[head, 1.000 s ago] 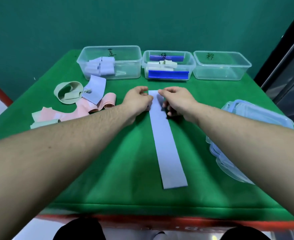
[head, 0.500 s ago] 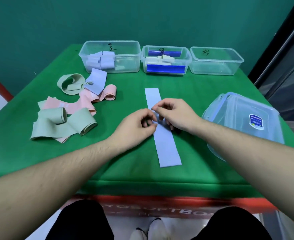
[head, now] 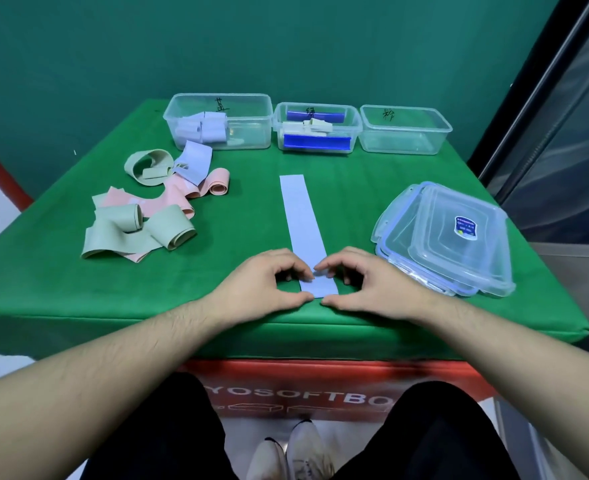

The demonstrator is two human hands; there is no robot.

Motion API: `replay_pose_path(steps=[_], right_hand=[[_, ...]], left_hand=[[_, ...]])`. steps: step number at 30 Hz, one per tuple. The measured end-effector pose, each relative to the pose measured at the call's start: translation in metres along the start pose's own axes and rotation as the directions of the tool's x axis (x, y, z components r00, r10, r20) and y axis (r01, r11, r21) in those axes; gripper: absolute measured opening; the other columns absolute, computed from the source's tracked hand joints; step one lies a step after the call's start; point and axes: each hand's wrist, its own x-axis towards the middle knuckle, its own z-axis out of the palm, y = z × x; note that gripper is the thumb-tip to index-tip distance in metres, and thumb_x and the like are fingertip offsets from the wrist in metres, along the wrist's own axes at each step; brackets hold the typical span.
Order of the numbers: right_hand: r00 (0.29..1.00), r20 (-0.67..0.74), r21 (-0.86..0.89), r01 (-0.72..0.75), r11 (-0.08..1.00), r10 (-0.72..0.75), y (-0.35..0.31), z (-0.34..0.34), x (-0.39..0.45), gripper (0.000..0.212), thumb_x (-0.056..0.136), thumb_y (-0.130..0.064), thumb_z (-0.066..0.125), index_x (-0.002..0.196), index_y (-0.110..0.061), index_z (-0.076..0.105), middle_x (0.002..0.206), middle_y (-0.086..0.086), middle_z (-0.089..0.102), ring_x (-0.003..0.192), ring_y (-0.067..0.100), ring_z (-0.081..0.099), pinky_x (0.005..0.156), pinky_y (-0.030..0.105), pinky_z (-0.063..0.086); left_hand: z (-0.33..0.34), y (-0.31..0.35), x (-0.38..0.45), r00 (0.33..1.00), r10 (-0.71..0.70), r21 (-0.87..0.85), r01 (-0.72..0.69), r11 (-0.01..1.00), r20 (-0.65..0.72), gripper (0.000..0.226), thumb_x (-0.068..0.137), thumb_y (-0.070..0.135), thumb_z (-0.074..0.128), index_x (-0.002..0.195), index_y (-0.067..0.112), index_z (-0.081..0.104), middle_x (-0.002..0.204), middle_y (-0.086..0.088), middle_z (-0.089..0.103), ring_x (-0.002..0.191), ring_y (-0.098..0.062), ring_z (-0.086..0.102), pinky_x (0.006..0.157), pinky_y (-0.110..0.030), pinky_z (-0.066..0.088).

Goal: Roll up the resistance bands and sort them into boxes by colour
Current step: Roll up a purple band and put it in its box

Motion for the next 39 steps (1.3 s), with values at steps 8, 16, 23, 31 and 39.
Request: replay_pose_path(steps=[8,16,23,31,39], right_hand=[[0.982,-0.094,0.21,-0.142,0.967,0.165,-0.004,0.002,0.009,0.005,0.084,-0.018,0.078,0.088,-0.017,0.076,0.074,-0.01,0.068,0.066,0.007,0.051,0.065,0.021,0.041],[0.951,-0.199,0.247,-0.186,0.951,0.238,-0.003,0.009,0.017,0.005,0.087,-0.018,0.075,0.089,-0.022,0.077,0.079,-0.009,0.073,0.073,0.001,0.061,0.075,0.014,0.047],[0.946,-0.244,0.155,-0.18,0.971,0.214,-0.002,0.015,0.017,0.007,0.085,-0.016,0.076,0.084,-0.023,0.074,0.08,0.006,0.069,0.064,0.003,0.051,0.066,0.017,0.043],[0.96,-0.263,-0.031,-0.111,0.993,0.099,0.003,0.017,0.012,0.01,0.082,-0.027,0.079,0.09,-0.021,0.077,0.082,-0.009,0.058,0.067,-0.001,0.052,0.066,0.012,0.037],[0.971,-0.235,-0.088,-0.065,0.994,0.043,0.006,0.015,0.015,0.011,0.089,-0.028,0.073,0.097,-0.021,0.076,0.093,-0.014,0.059,0.077,-0.003,0.055,0.072,0.012,0.038]], left_hand=[[0.003,0.0,0.0,0.994,-0.097,-0.089,0.093,0.992,-0.049,0.019,0.077,0.025,0.082,0.092,0.032,0.072,0.086,0.013,0.069,0.077,-0.001,0.058,0.077,-0.022,0.048],[0.008,-0.004,0.003,0.976,-0.163,-0.189,0.134,0.973,-0.144,0.023,0.087,0.012,0.071,0.09,0.035,0.069,0.069,0.015,0.06,0.062,-0.002,0.048,0.064,-0.016,0.041],[0.009,-0.003,0.003,0.978,-0.076,0.019,0.081,0.997,-0.195,0.008,0.087,0.021,0.073,0.09,0.029,0.075,0.087,0.012,0.057,0.072,-0.008,0.055,0.069,-0.019,0.042],[0.011,-0.004,-0.001,0.986,0.002,0.177,0.028,0.984,-0.167,0.015,0.084,0.025,0.077,0.097,0.019,0.078,0.097,0.014,0.058,0.071,-0.006,0.054,0.067,-0.007,0.038],[0.01,-0.002,0.002,0.976,-0.083,0.071,0.099,0.993,-0.199,0.008,0.09,0.027,0.07,0.097,0.027,0.073,0.086,0.01,0.067,0.077,-0.01,0.059,0.073,-0.03,0.049]])
